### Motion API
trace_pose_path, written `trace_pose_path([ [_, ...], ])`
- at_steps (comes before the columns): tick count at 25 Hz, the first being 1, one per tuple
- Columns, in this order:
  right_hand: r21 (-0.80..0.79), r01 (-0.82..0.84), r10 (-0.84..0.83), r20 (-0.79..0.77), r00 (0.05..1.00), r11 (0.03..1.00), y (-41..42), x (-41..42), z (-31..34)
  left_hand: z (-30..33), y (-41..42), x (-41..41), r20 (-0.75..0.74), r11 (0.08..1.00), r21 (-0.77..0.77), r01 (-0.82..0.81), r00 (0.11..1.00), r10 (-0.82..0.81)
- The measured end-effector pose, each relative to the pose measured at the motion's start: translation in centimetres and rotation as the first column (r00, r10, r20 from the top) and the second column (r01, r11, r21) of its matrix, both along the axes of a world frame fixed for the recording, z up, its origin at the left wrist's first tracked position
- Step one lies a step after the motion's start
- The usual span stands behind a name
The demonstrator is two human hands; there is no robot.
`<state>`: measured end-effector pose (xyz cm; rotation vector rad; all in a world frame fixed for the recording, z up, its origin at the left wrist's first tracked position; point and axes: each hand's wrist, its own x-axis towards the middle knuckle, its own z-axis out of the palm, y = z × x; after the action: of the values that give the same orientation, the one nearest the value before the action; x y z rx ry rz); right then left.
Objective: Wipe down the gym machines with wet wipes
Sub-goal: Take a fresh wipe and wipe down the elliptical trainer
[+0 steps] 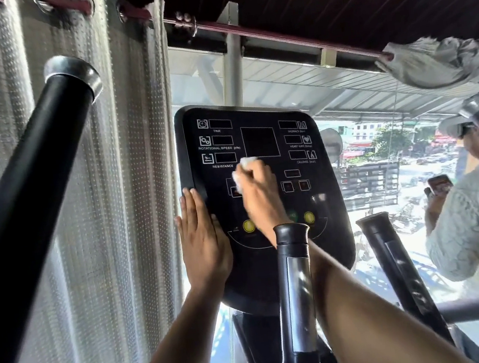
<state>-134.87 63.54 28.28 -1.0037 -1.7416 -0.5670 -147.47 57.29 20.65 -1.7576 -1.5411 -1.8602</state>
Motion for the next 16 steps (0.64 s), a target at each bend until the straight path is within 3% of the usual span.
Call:
trace_pose_path([
  [3, 0.041, -0.125, 0.116, 0.174, 0.978, 0.991, -0.4, -1.7, -1.0, 0.0, -0.1, 0.1, 0.015, 1.000, -0.021, -0.005, 1.000, 0.005],
  [6, 0.067, -0.187, 0.168, 0.225, 0.960, 0.980, 0.1, 0.5, -1.4, 0.1, -0.3, 0.2, 0.001, 0.999, -0.016, -0.032, 0.999, 0.032],
  [9, 0.004, 0.004, -0.004, 0.038, 0.999, 1.000, 2.3, 6.6, -1.2, 0.0, -0.1, 0.2, -0.031, 0.996, -0.025, -0.081, 0.996, 0.081],
  [12, -0.172, 0.276, -0.306, -0.185, 0.934, 0.946, 3.2, 11.1, -1.9, -0.1, -0.1, 0.2, -0.096, 0.990, -0.012, -0.139, 0.986, 0.137],
  [14, -0.248, 0.311, -0.376, -0.284, 0.882, 0.918, 2.9, 10.8, -2.6, -0.1, -0.1, 0.3, -0.154, 0.985, 0.019, -0.171, 0.973, 0.172],
  [16, -0.300, 0.257, -0.347, -0.301, 0.888, 0.919, 2.6, 9.2, -2.9, -0.1, -0.1, 0.4, -0.201, 0.983, 0.040, -0.177, 0.963, 0.181],
])
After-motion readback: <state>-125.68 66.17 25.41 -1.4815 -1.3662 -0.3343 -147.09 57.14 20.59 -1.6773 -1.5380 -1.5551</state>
